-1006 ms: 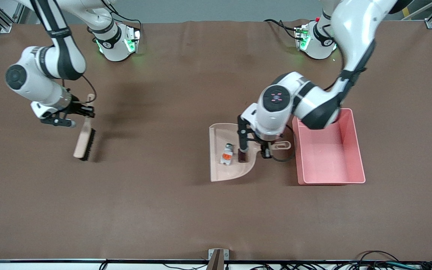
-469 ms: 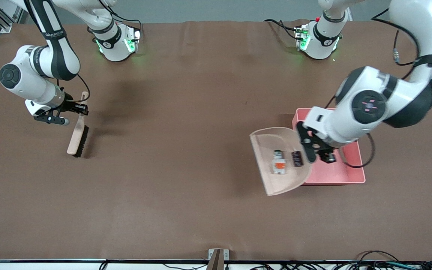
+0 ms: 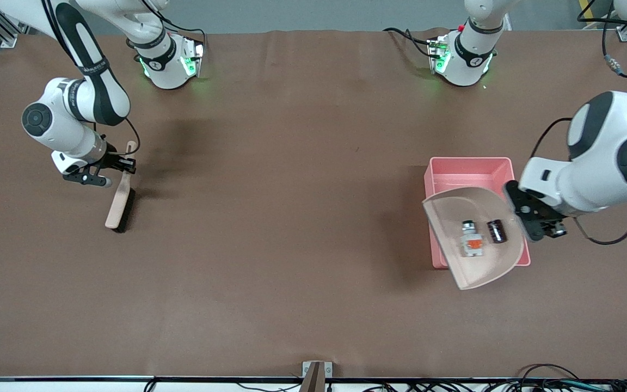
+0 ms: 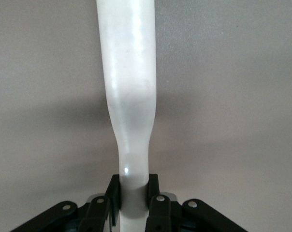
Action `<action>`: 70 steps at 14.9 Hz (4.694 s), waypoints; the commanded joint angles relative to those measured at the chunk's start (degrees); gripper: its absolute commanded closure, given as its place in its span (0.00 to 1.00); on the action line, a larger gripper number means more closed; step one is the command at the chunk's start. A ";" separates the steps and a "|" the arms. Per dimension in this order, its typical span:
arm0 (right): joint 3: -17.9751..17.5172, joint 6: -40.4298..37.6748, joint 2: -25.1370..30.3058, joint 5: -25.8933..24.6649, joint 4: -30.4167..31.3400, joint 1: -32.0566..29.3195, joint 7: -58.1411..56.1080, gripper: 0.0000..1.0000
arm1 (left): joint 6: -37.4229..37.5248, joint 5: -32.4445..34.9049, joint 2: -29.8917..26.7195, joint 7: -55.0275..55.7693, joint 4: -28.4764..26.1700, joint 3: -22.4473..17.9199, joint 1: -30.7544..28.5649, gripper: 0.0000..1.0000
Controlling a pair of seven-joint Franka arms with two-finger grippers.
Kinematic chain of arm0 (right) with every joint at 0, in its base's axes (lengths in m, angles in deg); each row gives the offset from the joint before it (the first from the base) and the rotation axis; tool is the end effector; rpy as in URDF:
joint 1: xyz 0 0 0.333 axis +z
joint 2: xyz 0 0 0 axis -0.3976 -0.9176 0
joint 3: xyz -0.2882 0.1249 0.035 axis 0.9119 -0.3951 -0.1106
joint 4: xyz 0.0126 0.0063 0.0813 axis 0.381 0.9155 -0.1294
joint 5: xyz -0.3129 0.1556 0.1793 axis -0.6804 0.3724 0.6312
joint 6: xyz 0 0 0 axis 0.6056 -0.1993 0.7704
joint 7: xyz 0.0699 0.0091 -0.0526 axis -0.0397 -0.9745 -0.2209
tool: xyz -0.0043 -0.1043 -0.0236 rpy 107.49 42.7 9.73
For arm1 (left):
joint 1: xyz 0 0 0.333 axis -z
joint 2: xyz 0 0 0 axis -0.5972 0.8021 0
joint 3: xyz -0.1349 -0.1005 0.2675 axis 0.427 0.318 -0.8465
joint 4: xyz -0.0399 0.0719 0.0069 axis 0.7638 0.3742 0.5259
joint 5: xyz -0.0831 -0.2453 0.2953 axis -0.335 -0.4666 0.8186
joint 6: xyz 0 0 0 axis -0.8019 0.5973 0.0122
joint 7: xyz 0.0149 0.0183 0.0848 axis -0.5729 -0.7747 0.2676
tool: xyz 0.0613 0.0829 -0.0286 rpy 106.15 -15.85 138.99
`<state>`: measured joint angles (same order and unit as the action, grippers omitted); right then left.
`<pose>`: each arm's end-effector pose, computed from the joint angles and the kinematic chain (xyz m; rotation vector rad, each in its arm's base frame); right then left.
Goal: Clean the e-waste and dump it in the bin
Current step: 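Tilt the dustpan over the pink bin with the left gripper, then lower the dustpan onto the table beside the bin with the left gripper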
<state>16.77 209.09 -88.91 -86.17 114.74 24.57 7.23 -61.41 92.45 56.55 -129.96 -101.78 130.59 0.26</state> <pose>0.4307 -0.0632 0.2202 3.1250 -0.2711 -0.1535 0.6388 -0.0408 0.4450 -2.4686 1.8407 0.2087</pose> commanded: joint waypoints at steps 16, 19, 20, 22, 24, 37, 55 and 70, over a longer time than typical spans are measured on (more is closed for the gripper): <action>-0.41 -17.93 1.74 -1.14 -13.01 -1.23 0.94 0.00 | -13.33 13.89 -13.83 -11.62 -23.95 0.17 -13.34 0.81; -0.41 -32.10 2.27 -1.14 -23.82 -1.14 0.85 0.00 | -12.98 18.62 -13.92 -11.70 -23.95 0.43 -13.25 0.81; -0.50 -36.59 2.36 -1.14 -27.08 -1.14 0.85 0.00 | -12.89 20.21 -13.75 -11.70 -23.95 0.43 -13.25 0.81; -0.59 -47.47 3.32 -1.14 -35.15 -1.05 0.85 0.00 | -12.89 21.80 -13.05 -11.09 -23.86 0.43 -13.25 0.81; -0.68 -57.50 3.50 -1.14 -42.63 -0.88 0.85 0.00 | -12.89 22.68 -12.87 -10.91 -23.69 0.61 -12.72 0.81; -1.82 -66.34 10.35 -0.17 -57.78 0.88 0.85 0.00 | -11.31 11.28 -12.87 -11.18 -15.26 9.73 -12.28 0.80; -1.03 -66.43 6.58 -5.71 -66.66 -0.61 1.29 0.00 | -10.69 11.52 12.27 23.35 -2.51 -2.52 34.44 0.79; -4.44 -69.51 7.81 -4.21 -64.90 -3.15 -1.35 0.00 | -10.78 18.37 17.72 30.31 -2.86 -9.32 43.44 0.74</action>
<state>15.30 138.41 -81.85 -90.99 48.90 24.19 6.68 -73.10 109.03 74.13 -101.05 -105.54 121.35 42.95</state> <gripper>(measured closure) 0.000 0.661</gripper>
